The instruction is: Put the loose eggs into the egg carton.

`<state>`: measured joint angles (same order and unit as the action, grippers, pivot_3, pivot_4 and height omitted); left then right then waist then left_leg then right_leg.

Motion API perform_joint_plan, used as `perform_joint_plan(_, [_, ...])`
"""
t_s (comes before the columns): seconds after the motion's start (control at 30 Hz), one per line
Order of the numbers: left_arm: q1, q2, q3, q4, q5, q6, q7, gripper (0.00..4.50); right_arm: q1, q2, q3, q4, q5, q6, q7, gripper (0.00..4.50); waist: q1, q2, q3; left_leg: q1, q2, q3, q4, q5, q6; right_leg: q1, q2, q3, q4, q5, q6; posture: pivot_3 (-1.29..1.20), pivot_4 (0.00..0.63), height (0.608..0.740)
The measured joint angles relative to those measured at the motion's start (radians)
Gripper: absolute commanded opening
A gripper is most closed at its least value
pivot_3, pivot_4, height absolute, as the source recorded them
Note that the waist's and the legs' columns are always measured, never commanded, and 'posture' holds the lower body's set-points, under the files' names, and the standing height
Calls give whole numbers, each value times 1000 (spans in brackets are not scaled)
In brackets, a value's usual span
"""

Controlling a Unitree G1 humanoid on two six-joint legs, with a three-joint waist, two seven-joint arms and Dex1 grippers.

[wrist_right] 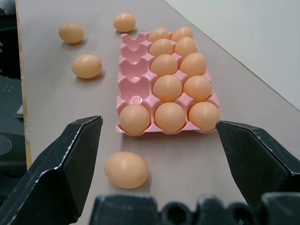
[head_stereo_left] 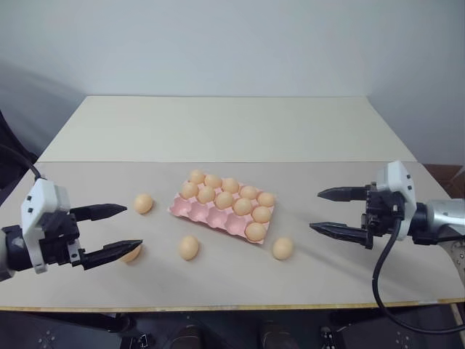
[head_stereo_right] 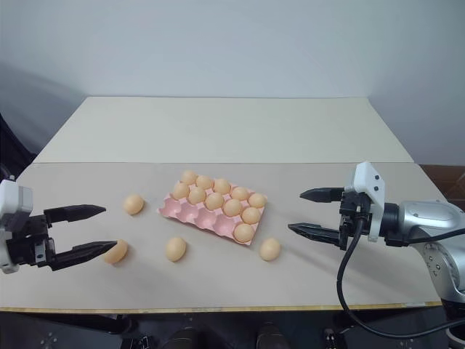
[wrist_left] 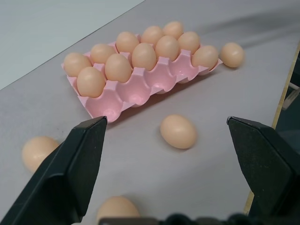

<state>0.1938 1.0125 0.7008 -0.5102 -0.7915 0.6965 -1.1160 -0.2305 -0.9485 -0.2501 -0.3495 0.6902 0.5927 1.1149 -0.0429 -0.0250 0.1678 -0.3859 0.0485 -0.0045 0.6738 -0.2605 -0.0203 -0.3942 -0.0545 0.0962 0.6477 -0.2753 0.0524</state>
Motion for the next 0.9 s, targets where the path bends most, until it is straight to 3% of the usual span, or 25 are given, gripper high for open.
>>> perform_joint_plan(0.6, [-40, 24, 2, 50, -12, -4, -54, 4455, -61, -3, 14, 26, -7, 0, 9, 4500, 0, 0, 0, 0, 0, 0, 0, 0, 0, 0, 0, 0, 0, 0, 0, 0, 150, 740])
perform_joint_plan(0.9, [-125, 55, -107, 97, -10, -39, -128, 4455, -65, -78, 41, 31, -56, -8, 39, 4500, 3, 0, 0, 0, 0, 0, 0, 0, 0, 0, 0, 0, 0, 0, 0, 0, 150, 740])
